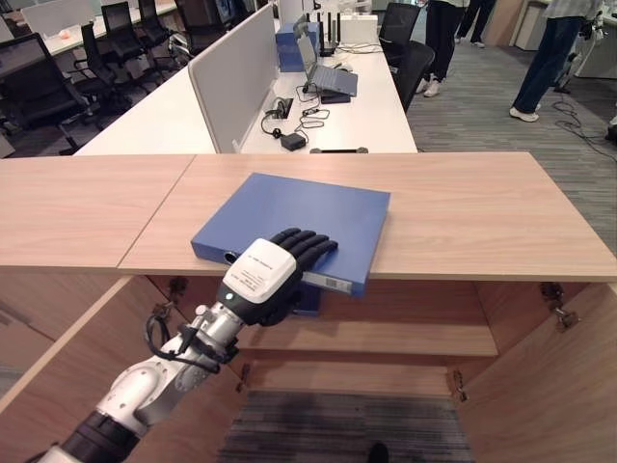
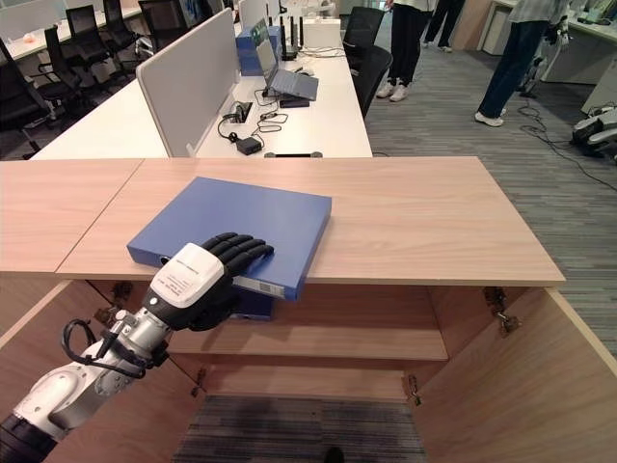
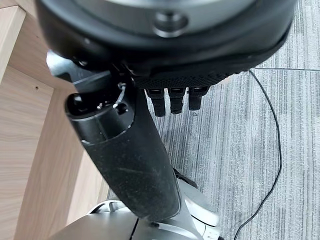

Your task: Put the empty folder in the office cabinet

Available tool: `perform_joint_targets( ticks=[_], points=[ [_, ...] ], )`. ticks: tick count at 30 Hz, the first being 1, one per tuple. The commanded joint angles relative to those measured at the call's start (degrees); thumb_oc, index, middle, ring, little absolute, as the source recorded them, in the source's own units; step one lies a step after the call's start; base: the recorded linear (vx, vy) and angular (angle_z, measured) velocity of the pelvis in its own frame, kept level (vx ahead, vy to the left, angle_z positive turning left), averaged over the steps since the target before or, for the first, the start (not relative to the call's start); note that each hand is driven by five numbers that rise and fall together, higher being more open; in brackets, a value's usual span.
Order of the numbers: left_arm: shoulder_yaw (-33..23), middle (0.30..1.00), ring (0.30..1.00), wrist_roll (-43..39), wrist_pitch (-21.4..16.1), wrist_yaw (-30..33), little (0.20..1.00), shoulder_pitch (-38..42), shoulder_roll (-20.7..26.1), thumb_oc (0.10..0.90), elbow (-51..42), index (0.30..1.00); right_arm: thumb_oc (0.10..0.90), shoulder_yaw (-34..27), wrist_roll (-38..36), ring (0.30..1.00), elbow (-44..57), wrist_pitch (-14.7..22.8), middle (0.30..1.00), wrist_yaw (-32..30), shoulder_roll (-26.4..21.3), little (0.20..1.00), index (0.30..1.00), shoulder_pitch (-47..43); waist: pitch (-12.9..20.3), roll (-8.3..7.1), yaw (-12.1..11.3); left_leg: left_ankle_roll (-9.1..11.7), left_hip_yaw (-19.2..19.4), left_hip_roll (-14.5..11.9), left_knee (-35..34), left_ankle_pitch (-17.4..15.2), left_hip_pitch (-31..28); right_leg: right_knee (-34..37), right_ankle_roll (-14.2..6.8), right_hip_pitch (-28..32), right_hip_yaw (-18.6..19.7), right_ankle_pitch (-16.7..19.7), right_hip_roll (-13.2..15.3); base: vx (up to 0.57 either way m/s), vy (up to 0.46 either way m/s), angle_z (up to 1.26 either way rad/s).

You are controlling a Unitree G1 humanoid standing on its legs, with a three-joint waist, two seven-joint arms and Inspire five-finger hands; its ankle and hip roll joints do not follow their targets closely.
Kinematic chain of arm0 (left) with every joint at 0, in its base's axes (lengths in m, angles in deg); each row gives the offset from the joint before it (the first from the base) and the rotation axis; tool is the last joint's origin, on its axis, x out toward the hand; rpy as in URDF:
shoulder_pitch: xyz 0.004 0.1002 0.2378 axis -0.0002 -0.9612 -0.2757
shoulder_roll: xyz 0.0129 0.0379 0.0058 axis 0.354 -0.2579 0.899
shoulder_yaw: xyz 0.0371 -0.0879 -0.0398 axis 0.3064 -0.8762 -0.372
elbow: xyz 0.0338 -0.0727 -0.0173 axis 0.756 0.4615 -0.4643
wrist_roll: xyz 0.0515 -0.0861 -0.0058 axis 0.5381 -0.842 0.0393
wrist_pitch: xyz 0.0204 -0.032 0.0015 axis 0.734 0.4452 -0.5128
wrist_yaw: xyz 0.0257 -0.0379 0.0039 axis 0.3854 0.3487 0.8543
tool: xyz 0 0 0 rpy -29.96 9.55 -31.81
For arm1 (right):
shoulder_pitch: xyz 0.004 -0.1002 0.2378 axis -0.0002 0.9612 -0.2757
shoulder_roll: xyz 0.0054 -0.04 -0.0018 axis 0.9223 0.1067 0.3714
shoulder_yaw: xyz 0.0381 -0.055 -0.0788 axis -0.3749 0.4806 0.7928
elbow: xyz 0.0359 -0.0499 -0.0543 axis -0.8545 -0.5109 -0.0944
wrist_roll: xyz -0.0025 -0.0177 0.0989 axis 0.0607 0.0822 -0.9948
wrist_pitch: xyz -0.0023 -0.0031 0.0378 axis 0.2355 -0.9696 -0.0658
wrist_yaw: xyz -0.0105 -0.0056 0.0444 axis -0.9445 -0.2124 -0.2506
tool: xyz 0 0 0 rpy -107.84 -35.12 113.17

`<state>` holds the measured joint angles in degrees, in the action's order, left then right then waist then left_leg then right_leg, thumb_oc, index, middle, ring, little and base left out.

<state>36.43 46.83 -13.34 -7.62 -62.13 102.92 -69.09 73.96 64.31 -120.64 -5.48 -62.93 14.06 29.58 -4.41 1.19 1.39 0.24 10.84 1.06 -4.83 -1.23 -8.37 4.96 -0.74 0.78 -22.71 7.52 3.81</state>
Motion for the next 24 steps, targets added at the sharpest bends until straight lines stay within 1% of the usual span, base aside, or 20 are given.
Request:
perform_joint_targets(
  ticks=[1, 8, 13, 15, 18, 19, 20, 21, 24],
  points=[
    [-1.2, 0.3, 0.3, 0.6, 0.4, 2.0, 0.3, 6.5, -0.4, 0.4, -1.8, 0.3, 0.8, -0.7, -1.7, 0.9, -1.6, 0.9, 0.9, -0.9, -0.7, 0.9, 0.9, -2.5, -0.7, -1.09, -0.3, 3.0, 3.9, -1.9, -0.2, -2.2, -0.9, 0.0, -8.0, 7.2, 0.6, -6.9, 3.9, 0.0, 0.0, 0.0],
    [-2.1, 0.3, 0.3, 0.3, 0.5, 2.0, 0.3, 5.8, -1.1, 0.4, -2.3, 0.3, 0.8, -0.7, -1.6, 0.9, -1.6, 0.8, 0.9, -1.0, -0.6, 0.9, 0.9, -2.5, -0.6, -1.18, -0.4, 3.0, 3.9, -1.9, -0.2, -2.1, -0.8, 0.0, -7.9, 7.2, 0.5, -7.0, 3.8, 0.0, 0.0, 0.0],
    [-4.1, 0.3, 0.3, -0.7, 0.3, 1.9, 0.3, 4.5, -1.0, 0.4, -4.5, 0.3, 0.8, -0.6, -1.3, 0.9, -1.5, 0.7, 0.9, -1.0, -0.5, 0.9, 0.9, -2.5, -0.7, -1.2, -0.6, 3.0, 3.7, -2.0, -0.2, -2.1, -0.8, 0.0, -7.8, 7.3, 0.5, -7.0, 3.9, 0.0, 0.0, 0.0],
    [-6.0, 0.3, 0.3, -2.3, -0.2, 1.8, 0.3, 3.6, -1.2, 0.4, -7.0, 0.3, 0.8, -0.6, -1.0, 0.9, -1.4, 0.7, 0.9, -1.0, -0.2, 0.9, 0.9, -2.6, -0.7, -1.26, -1.0, 3.0, 3.6, -2.0, -0.2, -2.0, -0.8, 0.0, -7.8, 7.3, 0.4, -7.0, 3.9, 0.0, 0.0, 0.0],
    [-10.0, 0.3, 0.3, -7.5, -1.1, 1.6, 0.3, 0.9, -3.3, 0.4, -11.8, 0.3, 0.8, -0.7, -0.8, 0.9, -1.3, 0.7, 0.9, -1.2, 0.2, 0.9, 0.9, -2.5, -0.8, -1.43, -1.5, 3.0, 3.4, -2.1, -0.2, -1.9, -0.8, 0.0, -7.7, 7.4, 0.3, -7.0, 4.0, 0.0, 0.0, 0.0],
    [-10.5, 0.3, 0.3, -7.7, -1.0, 1.3, 0.3, 0.5, -3.3, 0.4, -12.3, 0.3, 0.8, -0.6, -0.8, 0.9, -1.3, 0.7, 0.9, -1.2, 0.1, 0.9, 0.9, -2.5, -0.7, -1.36, -1.4, 3.0, 3.4, -2.1, -0.2, -1.9, -0.8, 0.0, -7.7, 7.4, 0.3, -7.0, 4.0, 0.0, 0.0, 0.0],
    [-13.1, 0.3, 0.3, -11.4, -1.6, 1.3, 0.3, -1.0, -5.0, 0.4, -15.4, 0.3, 0.8, -0.7, -0.7, 0.9, -1.2, 0.7, 0.9, -1.2, 0.4, 0.9, 0.9, -2.7, -0.8, -1.46, -1.7, 3.1, 3.2, -2.1, -0.2, -1.9, -0.8, 0.0, -7.7, 7.4, 0.2, -7.0, 4.0, 0.0, 0.0, 0.0],
    [-13.7, 0.3, 0.3, -11.8, -1.5, 0.9, 0.3, -1.6, -5.1, 0.4, -16.0, 0.3, 0.8, -0.5, -0.7, 0.9, -1.2, 0.6, 0.9, -1.2, 0.3, 0.9, 0.9, -2.7, -0.7, -1.4, -1.5, 3.1, 3.2, -2.1, -0.2, -1.9, -0.8, 0.0, -7.7, 7.4, 0.1, -7.0, 4.0, 0.0, 0.0, 0.0],
    [-18.9, 0.3, 0.3, -19.2, -2.1, 0.6, 0.3, -3.6, -7.9, 0.4, -20.8, 0.3, 0.8, -0.6, -0.4, 0.9, -1.1, 0.5, 0.9, -1.0, 0.6, 0.9, 0.9, -2.7, -0.8, -1.42, -2.2, 3.1, 2.8, -2.2, -0.2, -1.6, -0.8, 0.0, -7.5, 7.6, -0.2, -7.1, 4.0, 0.0, -0.002, 0.01]
  ],
)
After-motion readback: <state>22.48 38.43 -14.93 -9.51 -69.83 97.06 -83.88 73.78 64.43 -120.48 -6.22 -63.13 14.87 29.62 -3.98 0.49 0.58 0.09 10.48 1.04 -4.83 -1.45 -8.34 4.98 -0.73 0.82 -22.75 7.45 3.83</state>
